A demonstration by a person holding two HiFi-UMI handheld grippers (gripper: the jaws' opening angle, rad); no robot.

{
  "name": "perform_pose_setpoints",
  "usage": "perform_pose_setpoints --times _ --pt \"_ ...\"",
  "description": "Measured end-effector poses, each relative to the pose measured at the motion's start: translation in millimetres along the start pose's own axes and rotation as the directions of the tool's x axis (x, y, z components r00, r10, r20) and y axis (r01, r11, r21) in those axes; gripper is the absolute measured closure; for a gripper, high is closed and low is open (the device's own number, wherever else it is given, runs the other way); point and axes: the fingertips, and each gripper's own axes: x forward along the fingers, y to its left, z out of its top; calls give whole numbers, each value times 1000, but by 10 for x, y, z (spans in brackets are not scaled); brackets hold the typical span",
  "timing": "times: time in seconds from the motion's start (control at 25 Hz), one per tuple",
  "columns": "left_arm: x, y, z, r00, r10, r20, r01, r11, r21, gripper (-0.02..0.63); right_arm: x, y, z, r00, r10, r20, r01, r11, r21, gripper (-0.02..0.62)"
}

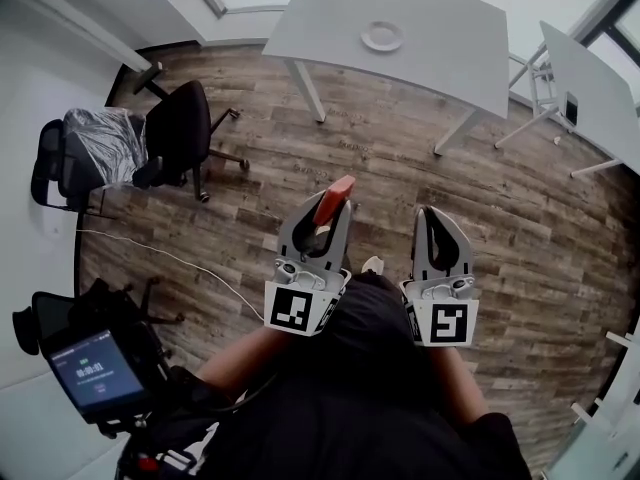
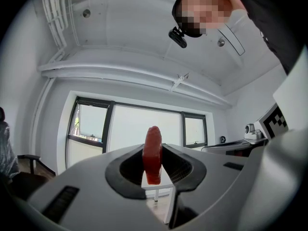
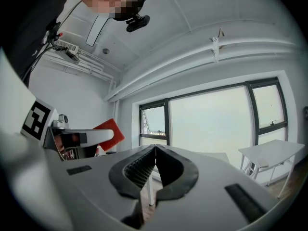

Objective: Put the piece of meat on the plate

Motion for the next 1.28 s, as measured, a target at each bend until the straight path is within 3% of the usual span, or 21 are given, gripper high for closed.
perform_pose_setpoints --times 0.24,0.48,0.64,0.84,1.28 --pt "247 149 -80 1000 3 -15 -3 1000 -23 508 156 -160 -23 1000 -18 0 18 1000 4 589" --pt "838 362 -192 1000 -29 -11 28 999 -45 508 591 -410 -114 998 -50 -32 50 999 -4 589" --pt "1350 599 -270 999 -51 -16 49 996 -68 509 1078 -609 -103 997 -65 -46 64 998 -26 589" --pt "1917 888 -360 999 -48 -25 46 996 -80 509 1694 -966 102 989 -141 42 143 987 -76 589" --pt "2958 1784 -243 998 -50 -42 46 996 -82 508 3123 -1197 236 992 -124 -11 123 990 -76 589"
